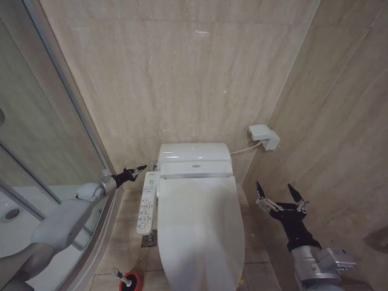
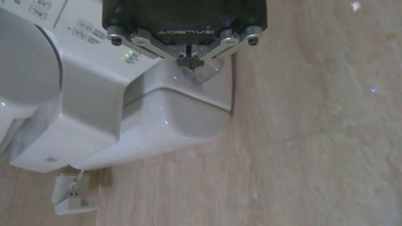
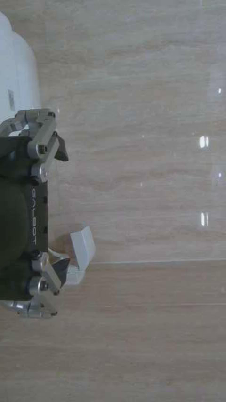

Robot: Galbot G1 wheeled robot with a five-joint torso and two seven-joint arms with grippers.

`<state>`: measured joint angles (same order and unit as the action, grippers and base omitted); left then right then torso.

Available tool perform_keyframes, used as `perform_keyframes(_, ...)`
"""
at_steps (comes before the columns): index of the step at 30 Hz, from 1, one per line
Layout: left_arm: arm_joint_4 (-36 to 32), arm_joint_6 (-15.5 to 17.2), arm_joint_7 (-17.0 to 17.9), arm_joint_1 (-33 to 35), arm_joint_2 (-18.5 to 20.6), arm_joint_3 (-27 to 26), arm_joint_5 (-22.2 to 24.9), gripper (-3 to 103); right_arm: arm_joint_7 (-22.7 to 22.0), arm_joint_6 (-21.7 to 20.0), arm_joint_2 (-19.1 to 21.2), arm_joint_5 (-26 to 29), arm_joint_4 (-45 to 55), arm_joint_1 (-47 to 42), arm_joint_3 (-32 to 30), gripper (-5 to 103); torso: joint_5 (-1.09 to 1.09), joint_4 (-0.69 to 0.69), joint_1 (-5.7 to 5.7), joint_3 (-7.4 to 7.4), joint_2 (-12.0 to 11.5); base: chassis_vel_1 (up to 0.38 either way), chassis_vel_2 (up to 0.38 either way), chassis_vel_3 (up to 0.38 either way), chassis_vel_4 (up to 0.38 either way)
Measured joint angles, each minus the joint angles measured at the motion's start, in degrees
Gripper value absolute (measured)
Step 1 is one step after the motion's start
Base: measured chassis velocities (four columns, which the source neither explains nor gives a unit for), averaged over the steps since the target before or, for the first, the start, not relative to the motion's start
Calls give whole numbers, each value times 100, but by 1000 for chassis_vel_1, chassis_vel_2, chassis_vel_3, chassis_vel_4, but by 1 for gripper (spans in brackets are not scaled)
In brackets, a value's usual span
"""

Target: Open the toilet lid, clean the toilet bowl with a toilet brush, close the toilet lid, and flush.

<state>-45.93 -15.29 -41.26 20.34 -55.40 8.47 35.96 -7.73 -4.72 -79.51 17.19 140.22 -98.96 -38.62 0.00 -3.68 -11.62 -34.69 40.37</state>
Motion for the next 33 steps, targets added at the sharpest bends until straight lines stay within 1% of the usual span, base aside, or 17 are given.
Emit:
perform_keyframes(4, 108, -25, -56, 3, -77, -15, -53, 0, 0, 0, 0, 0, 0, 0, 0, 100, 1, 0, 0, 0, 0, 0, 0, 0, 0)
perform_keyframes(13, 538, -201, -196, -71, -272, -55, -156, 0, 0, 0, 0, 0, 0, 0, 0, 100, 1, 2, 0, 0, 0, 0, 0, 0, 0)
perform_keyframes(16, 651, -240, -211, -125, -325, -63, -168, 0, 0, 0, 0, 0, 0, 0, 0, 100, 1, 0, 0, 0, 0, 0, 0, 0, 0)
perform_keyframes(33, 763, -249, -223, -183, -434, -77, -200, 0, 0, 0, 0, 0, 0, 0, 0, 100, 1, 1, 0, 0, 0, 0, 0, 0, 0)
